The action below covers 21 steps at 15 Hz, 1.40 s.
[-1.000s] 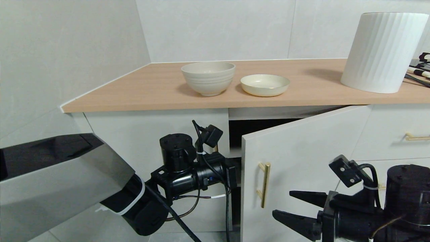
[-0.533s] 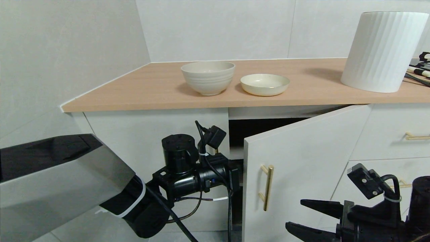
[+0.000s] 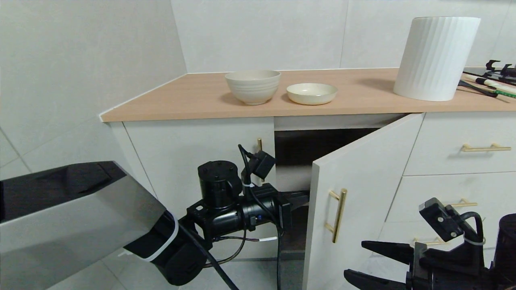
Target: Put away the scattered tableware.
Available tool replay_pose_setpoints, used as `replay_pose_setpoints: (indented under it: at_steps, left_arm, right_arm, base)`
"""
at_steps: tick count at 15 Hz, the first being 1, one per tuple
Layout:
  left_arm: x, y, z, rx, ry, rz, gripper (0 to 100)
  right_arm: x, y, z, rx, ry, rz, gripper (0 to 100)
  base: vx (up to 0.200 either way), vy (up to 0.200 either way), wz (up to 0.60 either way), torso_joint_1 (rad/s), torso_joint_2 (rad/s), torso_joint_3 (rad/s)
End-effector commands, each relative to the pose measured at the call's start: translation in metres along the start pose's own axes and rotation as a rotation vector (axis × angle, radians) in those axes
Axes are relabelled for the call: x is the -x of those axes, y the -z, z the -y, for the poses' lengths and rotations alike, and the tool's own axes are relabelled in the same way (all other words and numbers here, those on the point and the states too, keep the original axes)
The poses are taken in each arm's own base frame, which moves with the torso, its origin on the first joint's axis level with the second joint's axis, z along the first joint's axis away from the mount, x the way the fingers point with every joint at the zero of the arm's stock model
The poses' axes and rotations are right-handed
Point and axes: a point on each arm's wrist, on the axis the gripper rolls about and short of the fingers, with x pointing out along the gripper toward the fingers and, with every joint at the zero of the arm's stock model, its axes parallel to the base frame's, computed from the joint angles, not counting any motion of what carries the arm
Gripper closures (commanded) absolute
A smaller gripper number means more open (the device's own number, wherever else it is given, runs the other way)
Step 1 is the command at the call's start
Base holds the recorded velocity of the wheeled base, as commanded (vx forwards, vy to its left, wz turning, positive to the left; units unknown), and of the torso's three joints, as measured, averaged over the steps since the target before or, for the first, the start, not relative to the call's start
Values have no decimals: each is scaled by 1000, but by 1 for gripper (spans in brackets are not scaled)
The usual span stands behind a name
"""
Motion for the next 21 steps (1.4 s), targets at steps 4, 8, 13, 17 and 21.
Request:
replay_pose_setpoints:
  at_steps: [4,8,13,17,21]
  left_arm:
    - [-17,4,-10,0,0,3,100]
    - [-34,1,0,-5,38,0,100]
    - [-37,3,7,-7,49,0,100]
    - [-39,6,4,-9,33,10,100]
    - [-56,13,-8,-12,20,20,100]
  right_arm:
    - [-1,1,1,-2,1,-8,0]
    - [-1,1,1,-3,2,-9,0]
    - [-1,1,1,-3,2,-9,0]
    - [-1,2,1,1,0,-9,0]
    - [0,3,0,3,-6,-14,0]
  base:
    - [0,0,0,0,0,0]
    - [0,0,0,0,0,0]
    - [-80,0,0,1,1,1]
    - [-50,0,0,3,1,2]
    - [0,0,0,0,0,0]
